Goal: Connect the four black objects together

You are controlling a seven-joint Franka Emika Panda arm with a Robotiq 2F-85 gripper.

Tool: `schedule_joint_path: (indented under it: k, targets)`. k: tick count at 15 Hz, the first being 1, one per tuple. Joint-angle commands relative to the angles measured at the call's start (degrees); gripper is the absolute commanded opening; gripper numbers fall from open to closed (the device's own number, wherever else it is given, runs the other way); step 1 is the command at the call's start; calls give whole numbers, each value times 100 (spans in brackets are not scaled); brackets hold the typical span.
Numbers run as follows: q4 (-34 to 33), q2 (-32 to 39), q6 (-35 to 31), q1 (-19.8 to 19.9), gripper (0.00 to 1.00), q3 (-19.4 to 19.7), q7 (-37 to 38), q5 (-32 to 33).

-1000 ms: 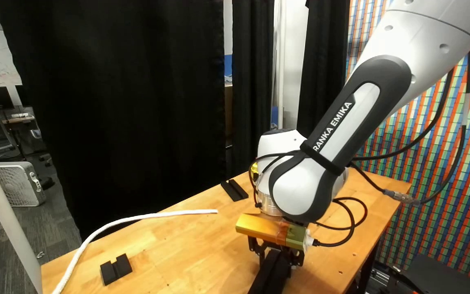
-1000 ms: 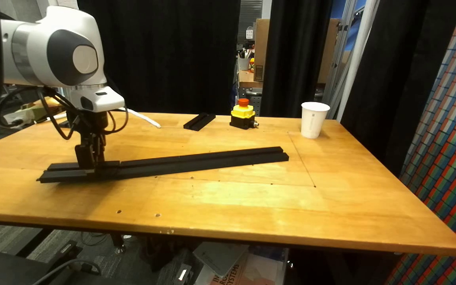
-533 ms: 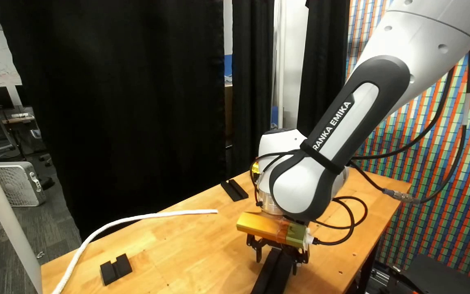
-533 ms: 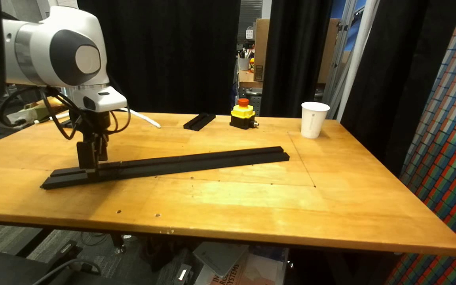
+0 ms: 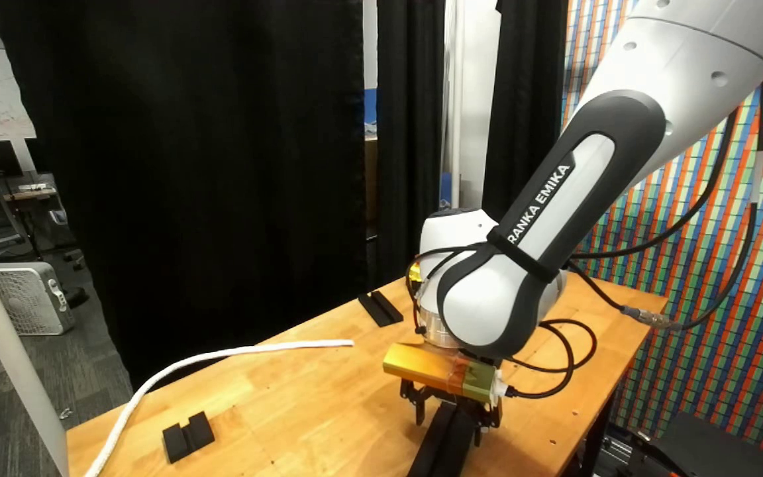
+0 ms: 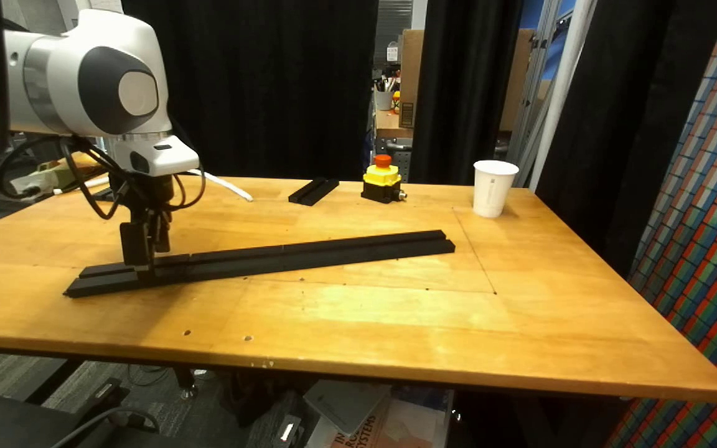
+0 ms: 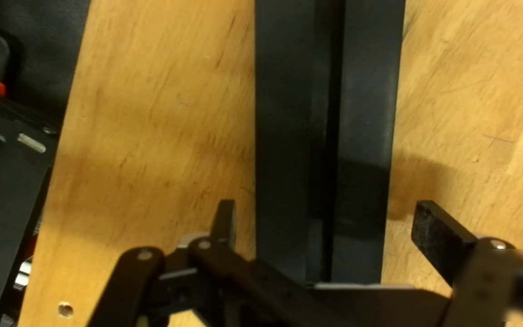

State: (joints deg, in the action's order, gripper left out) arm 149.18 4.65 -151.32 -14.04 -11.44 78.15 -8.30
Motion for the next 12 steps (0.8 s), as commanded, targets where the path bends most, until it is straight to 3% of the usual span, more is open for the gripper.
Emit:
schedule_joint_path:
  k: [1, 8, 10, 12]
  targets:
    - [55, -125, -124, -3, 100, -14, 232, -188]
    - [74, -280, -123, 37, 100, -13, 208, -421]
    - [31, -502, 288, 98, 100, 27, -97, -294]
    - [-26, -816, 830, 195, 100, 63, -939, -240]
